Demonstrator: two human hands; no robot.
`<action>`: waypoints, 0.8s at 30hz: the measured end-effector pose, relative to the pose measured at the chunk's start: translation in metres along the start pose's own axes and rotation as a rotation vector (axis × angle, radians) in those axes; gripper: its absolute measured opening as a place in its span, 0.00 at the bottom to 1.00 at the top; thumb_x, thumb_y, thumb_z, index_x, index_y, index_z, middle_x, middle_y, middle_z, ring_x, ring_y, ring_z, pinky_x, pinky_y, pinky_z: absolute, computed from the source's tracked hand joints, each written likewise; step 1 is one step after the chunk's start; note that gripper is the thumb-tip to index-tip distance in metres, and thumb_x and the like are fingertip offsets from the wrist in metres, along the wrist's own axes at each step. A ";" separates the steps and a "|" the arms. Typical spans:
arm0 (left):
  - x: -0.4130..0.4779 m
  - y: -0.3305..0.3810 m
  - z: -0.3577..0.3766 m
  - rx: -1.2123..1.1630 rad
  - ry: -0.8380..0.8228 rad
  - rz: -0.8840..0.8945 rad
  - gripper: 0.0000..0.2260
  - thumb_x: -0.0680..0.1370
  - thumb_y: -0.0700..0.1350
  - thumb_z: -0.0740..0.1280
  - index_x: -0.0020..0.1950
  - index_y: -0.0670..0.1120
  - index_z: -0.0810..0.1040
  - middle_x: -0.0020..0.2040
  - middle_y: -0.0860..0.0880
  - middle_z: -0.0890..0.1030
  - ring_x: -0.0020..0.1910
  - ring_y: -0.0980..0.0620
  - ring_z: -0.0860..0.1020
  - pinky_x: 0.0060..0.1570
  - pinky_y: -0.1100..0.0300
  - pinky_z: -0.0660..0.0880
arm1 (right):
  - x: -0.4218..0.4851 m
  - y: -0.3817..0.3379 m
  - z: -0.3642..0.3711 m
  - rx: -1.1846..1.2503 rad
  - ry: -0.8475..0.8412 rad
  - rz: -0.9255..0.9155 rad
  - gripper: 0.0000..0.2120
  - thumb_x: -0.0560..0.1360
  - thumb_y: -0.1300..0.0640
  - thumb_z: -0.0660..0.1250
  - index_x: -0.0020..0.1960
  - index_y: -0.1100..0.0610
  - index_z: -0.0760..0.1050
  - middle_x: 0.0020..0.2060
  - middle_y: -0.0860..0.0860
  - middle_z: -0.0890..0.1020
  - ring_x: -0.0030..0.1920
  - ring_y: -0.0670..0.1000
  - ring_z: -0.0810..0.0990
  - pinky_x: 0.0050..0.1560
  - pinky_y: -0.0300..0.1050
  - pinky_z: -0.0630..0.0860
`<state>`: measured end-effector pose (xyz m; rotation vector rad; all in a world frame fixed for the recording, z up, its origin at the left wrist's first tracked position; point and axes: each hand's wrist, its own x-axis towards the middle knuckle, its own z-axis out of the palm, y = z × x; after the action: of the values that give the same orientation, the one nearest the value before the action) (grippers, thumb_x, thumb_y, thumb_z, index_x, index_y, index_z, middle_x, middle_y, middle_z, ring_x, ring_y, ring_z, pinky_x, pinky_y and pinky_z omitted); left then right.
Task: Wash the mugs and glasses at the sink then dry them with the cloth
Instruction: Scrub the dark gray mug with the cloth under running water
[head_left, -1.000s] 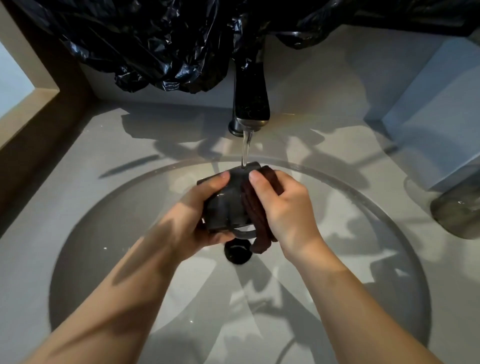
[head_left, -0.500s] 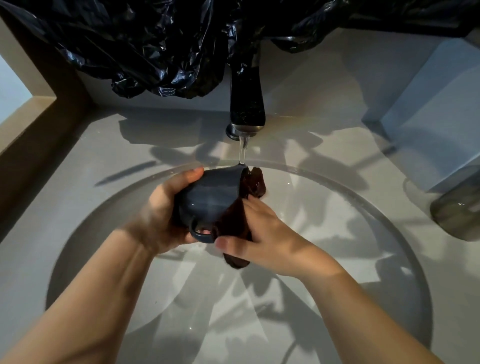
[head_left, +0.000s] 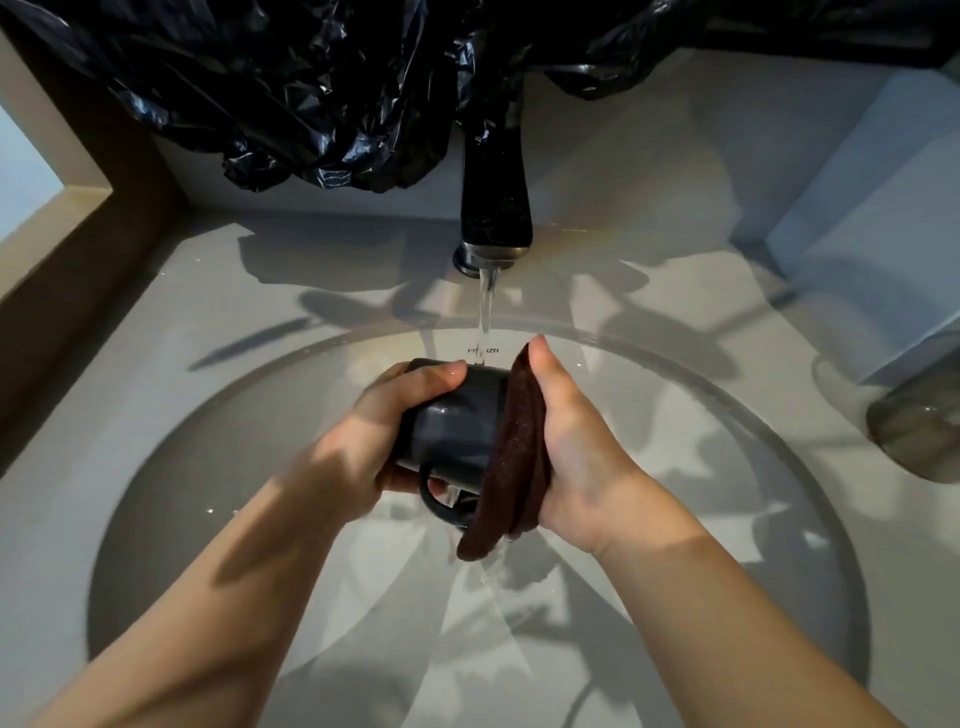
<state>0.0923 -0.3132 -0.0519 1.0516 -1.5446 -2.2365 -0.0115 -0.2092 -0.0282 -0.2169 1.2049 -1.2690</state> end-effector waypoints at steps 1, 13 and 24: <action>0.000 0.001 0.001 -0.015 -0.001 -0.007 0.25 0.60 0.56 0.69 0.53 0.46 0.77 0.33 0.48 0.81 0.29 0.52 0.80 0.23 0.62 0.73 | 0.000 0.000 -0.002 -0.050 -0.004 -0.031 0.34 0.70 0.31 0.58 0.61 0.56 0.77 0.52 0.58 0.84 0.53 0.58 0.82 0.57 0.54 0.77; -0.006 0.004 -0.003 -0.087 0.042 0.052 0.22 0.63 0.59 0.68 0.48 0.44 0.79 0.36 0.46 0.83 0.33 0.48 0.82 0.35 0.55 0.77 | -0.001 0.007 -0.002 -0.587 -0.111 -0.247 0.18 0.64 0.35 0.71 0.49 0.43 0.77 0.53 0.54 0.83 0.57 0.57 0.80 0.58 0.51 0.75; -0.009 0.000 0.006 0.199 0.122 0.454 0.15 0.63 0.65 0.64 0.47 0.66 0.77 0.45 0.57 0.81 0.45 0.57 0.80 0.40 0.64 0.77 | -0.002 -0.009 -0.009 0.172 -0.224 -0.132 0.17 0.67 0.53 0.65 0.50 0.61 0.82 0.47 0.60 0.84 0.45 0.55 0.84 0.49 0.47 0.81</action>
<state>0.0948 -0.3037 -0.0471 0.7676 -1.7674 -1.7148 -0.0237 -0.2059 -0.0247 -0.3077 0.8973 -1.4153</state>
